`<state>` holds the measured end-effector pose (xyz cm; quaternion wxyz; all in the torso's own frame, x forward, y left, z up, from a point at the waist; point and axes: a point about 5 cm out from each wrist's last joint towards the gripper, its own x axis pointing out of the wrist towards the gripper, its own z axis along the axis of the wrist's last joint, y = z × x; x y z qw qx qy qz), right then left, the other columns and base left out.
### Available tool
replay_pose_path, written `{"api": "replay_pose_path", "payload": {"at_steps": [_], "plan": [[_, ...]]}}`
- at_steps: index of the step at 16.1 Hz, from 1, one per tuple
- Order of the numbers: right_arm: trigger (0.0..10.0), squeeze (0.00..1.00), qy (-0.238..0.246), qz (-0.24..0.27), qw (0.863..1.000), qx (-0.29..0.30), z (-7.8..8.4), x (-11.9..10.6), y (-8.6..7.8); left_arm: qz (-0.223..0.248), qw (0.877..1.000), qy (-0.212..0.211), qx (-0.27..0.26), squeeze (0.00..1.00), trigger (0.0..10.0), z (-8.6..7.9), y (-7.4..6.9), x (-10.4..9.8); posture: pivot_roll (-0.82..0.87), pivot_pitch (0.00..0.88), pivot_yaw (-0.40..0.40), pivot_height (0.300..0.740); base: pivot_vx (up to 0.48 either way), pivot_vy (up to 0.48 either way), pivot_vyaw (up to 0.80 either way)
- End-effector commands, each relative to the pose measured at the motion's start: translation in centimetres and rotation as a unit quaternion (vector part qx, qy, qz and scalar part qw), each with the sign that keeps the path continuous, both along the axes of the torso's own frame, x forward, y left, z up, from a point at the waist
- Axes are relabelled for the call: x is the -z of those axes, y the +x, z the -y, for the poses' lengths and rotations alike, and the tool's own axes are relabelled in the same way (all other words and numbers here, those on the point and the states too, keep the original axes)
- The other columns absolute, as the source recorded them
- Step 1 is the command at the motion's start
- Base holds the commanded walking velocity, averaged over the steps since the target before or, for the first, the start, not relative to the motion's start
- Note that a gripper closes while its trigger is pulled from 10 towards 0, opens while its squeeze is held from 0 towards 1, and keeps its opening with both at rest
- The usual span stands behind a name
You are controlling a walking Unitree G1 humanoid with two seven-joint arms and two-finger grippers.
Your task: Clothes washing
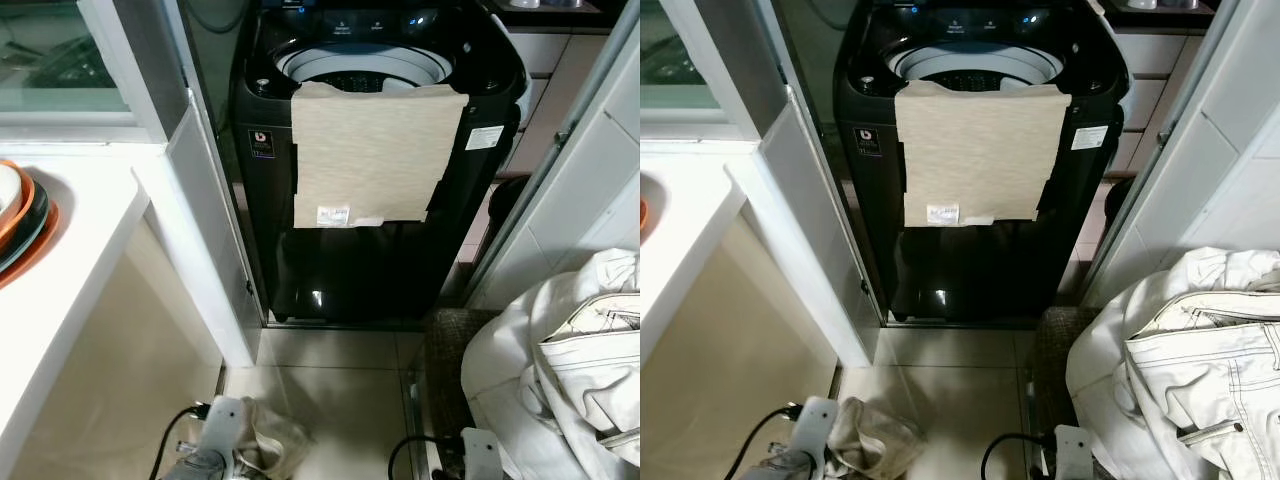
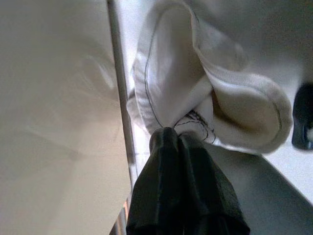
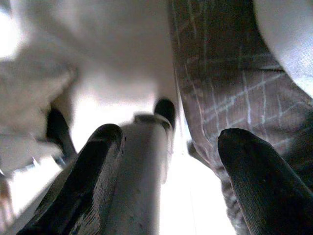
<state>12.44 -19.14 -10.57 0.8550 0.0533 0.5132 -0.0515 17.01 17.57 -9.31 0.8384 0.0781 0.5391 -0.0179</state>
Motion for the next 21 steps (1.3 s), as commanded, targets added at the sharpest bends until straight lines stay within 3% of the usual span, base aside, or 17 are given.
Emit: {"api": "replay_pose_path", "payload": {"at_steps": [1, 3, 8, 11, 13, 15, 16, 17, 19, 21], "plan": [[10.0, 0.00, 0.017, 0.033, 0.999, -0.009, -0.6, -0.1, 0.1, 0.057, 0.998, 0.011, -0.027, 0.00, 10.0, -0.8, 2.2, -1.1, -0.03, 0.052, 0.063, 0.740, 0.000, 0.000, 0.00], [10.0, 0.00, -0.003, 0.143, 0.984, -0.106, -3.0, -2.9, 6.6, 0.119, 0.992, 0.009, -0.042, 0.00, 10.0, -1.4, 4.1, -2.4, -0.04, 0.058, 0.054, 0.740, 0.000, 0.000, 0.00], [10.0, 0.00, -0.013, 0.244, 0.957, -0.159, -3.0, -6.0, 10.9, 0.221, 0.975, 0.004, -0.001, 0.00, 10.0, -1.6, 7.5, -5.2, -0.03, 0.060, 0.040, 0.740, 0.000, 0.000, 0.00], [10.0, 0.00, -0.001, 0.269, 0.936, -0.225, -4.4, -7.0, 11.8, 0.246, 0.968, -0.005, 0.044, 0.00, 10.0, -1.1, 7.9, -5.8, -0.03, 0.057, 0.039, 0.740, 0.000, 0.000, 0.00], [10.0, 0.00, -0.007, 0.304, 0.928, -0.213, -4.4, -7.9, 12.5, 0.287, 0.956, -0.020, 0.062, 0.00, 10.0, -0.4, 8.4, -6.7, -0.03, 0.055, 0.039, 0.740, 0.000, 0.000, 0.00], [10.0, 0.00, 0.016, 0.321, 0.930, -0.179, -4.2, -8.5, 13.0, 0.313, 0.946, -0.046, 0.064, 0.00, 10.0, 0.4, 8.7, -7.6, -0.03, 0.055, 0.043, 0.740, 0.000, 0.000, 0.00], [10.0, 0.00, 0.034, 0.341, 0.924, -0.169, -4.3, -9.4, 13.4, 0.342, 0.936, -0.060, 0.065, 0.00, 10.0, 0.8, 9.0, -8.6, -0.03, 0.057, 0.048, 0.740, 0.000, 0.000, 0.00], [10.0, 0.00, 0.053, 0.365, 0.915, -0.166, -4.7, -10.6, 13.7, 0.369, 0.926, -0.045, 0.063, 0.00, 10.0, 0.8, 9.5, -9.5, -0.03, 0.057, 0.049, 0.740, 0.000, 0.000, 0.00], [10.0, 0.00, 0.057, 0.394, 0.903, -0.163, -5.2, -11.9, 13.8, 0.392, 0.917, -0.042, 0.069, 0.00, 10.0, 0.9, 9.6, -10.5, -0.03, 0.056, 0.049, 0.740, 0.000, 0.000, 0.00], [10.0, 0.00, 0.056, 0.448, 0.880, -0.148, -5.6, -14.1, 13.9, 0.441, 0.893, -0.053, 0.074, 0.00, 10.0, 1.2, 9.5, -12.3, -0.03, 0.053, 0.051, 0.740, 0.000, 0.000, 0.00]]}}
